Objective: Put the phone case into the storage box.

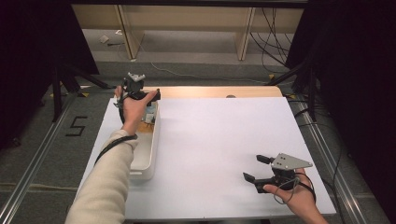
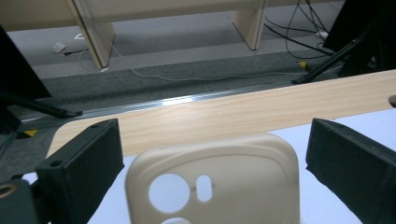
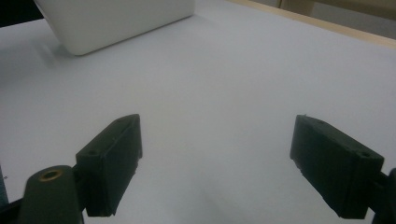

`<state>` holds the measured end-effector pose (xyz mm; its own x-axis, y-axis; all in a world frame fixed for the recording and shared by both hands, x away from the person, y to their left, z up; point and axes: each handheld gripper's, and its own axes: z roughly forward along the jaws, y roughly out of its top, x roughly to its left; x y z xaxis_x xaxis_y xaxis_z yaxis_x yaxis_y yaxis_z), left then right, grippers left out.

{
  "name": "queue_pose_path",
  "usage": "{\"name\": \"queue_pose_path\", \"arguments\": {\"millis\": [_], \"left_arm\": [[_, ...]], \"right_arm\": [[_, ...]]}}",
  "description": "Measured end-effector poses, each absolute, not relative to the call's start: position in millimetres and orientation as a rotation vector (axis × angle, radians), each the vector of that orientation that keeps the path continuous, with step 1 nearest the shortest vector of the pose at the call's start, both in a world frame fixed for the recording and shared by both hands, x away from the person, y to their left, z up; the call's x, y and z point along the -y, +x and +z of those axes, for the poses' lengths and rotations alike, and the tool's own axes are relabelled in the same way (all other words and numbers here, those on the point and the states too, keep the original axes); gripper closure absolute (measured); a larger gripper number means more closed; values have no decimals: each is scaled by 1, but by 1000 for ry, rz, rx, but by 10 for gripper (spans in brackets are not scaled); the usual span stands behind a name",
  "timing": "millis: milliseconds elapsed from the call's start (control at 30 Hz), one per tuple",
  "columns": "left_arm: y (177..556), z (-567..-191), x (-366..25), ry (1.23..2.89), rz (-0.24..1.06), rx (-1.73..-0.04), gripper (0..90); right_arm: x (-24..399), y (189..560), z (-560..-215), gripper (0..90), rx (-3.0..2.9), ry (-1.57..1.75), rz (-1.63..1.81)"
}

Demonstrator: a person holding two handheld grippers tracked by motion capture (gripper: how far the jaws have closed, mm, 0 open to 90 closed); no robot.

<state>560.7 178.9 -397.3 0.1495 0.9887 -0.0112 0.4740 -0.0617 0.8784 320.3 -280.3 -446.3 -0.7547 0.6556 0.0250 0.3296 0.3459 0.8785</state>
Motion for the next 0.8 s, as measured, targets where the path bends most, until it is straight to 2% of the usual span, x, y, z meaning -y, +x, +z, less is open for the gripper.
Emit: {"name": "queue_pose_path", "arguments": {"millis": [800], "left_arm": [[528, -373, -177, 1664, 806, -1348, 56]], "right_arm": [[282, 321, -446, 178, -2278, 882, 1369]]}}
